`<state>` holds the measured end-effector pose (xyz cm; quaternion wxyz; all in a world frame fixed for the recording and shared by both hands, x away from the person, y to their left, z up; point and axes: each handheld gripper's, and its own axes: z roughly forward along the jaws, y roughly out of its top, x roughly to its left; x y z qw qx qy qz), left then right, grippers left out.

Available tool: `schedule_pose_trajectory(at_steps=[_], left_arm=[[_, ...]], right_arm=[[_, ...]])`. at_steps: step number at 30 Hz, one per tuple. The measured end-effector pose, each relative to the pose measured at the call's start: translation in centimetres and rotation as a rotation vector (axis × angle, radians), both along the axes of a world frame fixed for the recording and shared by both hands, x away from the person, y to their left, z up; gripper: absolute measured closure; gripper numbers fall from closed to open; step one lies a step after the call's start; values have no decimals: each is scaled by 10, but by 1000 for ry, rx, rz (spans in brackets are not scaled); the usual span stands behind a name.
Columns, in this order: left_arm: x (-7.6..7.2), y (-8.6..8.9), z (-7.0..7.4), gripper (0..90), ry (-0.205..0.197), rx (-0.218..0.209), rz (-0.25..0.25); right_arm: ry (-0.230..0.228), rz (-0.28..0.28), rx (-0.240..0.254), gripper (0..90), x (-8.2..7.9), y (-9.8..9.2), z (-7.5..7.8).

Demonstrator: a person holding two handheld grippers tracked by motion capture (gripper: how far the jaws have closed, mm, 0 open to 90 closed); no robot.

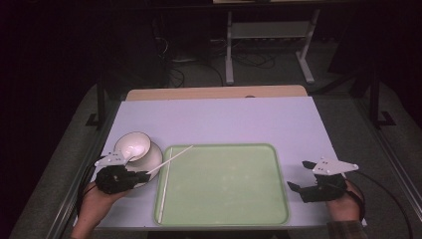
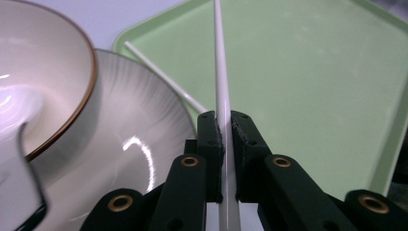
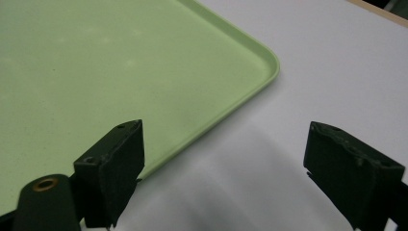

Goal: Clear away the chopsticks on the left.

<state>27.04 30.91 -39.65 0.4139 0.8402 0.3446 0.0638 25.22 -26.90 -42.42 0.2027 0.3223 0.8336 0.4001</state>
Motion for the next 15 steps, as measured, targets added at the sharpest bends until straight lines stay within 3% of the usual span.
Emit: schedule_pose_trajectory(at_steps=[15], left_arm=[[1,-26,2,835,6,-28,-50]], right_arm=[[-2,-1,-3,132,0,0,0]])
